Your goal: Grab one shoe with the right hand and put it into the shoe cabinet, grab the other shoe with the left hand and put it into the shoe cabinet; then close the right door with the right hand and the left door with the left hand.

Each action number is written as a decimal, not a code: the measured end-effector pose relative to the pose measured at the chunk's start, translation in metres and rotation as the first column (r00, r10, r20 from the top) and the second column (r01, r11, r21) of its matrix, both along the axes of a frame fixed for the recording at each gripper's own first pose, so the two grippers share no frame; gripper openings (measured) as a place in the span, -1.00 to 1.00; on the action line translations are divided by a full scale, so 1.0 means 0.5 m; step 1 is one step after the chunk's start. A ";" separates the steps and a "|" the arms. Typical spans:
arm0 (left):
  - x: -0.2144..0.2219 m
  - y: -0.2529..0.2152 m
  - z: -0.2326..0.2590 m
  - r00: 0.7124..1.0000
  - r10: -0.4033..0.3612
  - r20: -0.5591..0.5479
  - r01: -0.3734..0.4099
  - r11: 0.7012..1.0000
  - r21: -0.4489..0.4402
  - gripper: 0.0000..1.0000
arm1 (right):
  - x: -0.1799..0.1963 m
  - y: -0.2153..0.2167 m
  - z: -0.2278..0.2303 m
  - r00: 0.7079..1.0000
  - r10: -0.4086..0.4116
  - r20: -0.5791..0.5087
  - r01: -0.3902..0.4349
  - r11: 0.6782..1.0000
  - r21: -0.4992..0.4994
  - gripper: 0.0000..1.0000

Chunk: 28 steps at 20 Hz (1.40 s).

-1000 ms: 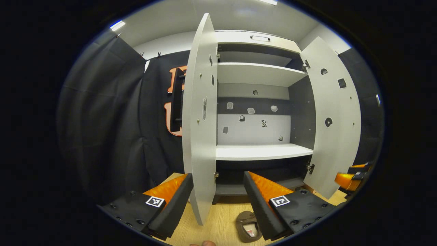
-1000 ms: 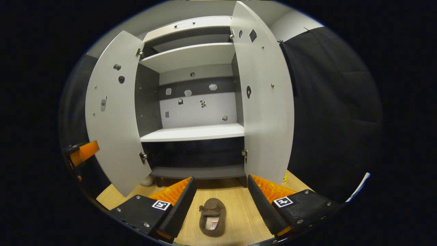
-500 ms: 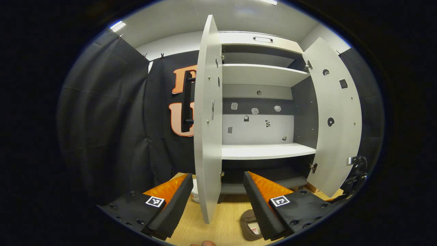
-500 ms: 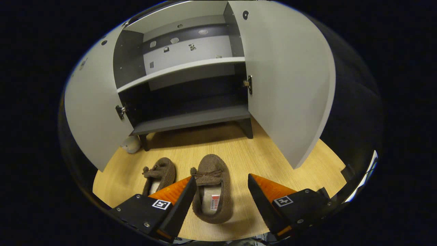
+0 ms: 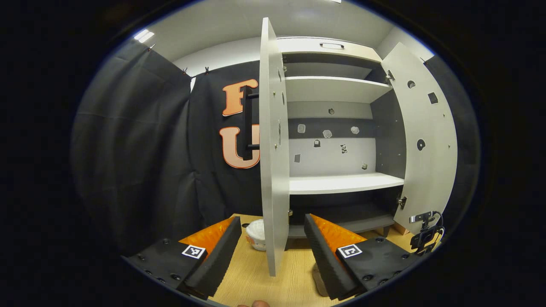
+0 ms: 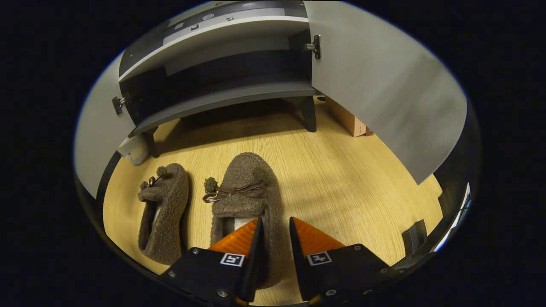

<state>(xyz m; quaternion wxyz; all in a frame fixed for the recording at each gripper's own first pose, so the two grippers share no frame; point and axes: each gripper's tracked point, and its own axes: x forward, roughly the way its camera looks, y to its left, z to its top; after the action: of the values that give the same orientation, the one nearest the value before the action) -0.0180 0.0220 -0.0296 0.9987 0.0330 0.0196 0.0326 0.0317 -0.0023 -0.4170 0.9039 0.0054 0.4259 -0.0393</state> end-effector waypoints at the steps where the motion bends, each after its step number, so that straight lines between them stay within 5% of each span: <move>1: 0.003 -0.001 -0.002 1.000 0.000 -0.002 0.000 1.000 0.000 0.94 | 0.005 0.002 -0.008 1.000 -0.002 -0.010 0.002 1.000 0.006 -0.34; 4: 0.007 -0.005 -0.005 1.000 0.002 -0.008 -0.002 1.000 -0.006 0.94 | 0.013 -0.001 -0.010 0.999 -0.024 -0.020 0.024 1.000 0.009 -0.83; 7: 0.014 -0.013 0.000 1.000 -0.003 -0.002 0.003 1.000 -0.010 0.93 | 0.015 -0.007 0.016 0.999 -0.041 -0.014 0.041 0.999 0.004 -0.97; 19: 0.046 -0.076 0.013 0.997 -0.072 0.030 0.072 0.997 -0.023 0.93 | 0.091 0.087 0.387 0.973 -0.016 0.230 -0.006 0.996 0.092 -0.99; 28: 0.056 -0.083 0.008 0.996 -0.092 0.022 0.092 0.995 -0.027 0.93 | 0.313 0.207 0.687 0.904 0.031 0.426 -0.101 0.985 0.143 -0.99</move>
<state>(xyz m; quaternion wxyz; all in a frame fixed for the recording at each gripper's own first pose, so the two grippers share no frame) 0.0102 -0.0195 -0.0256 0.9997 0.0195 0.0083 -0.0133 0.1881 0.1010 -0.0733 0.9719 0.0725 0.2220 0.0279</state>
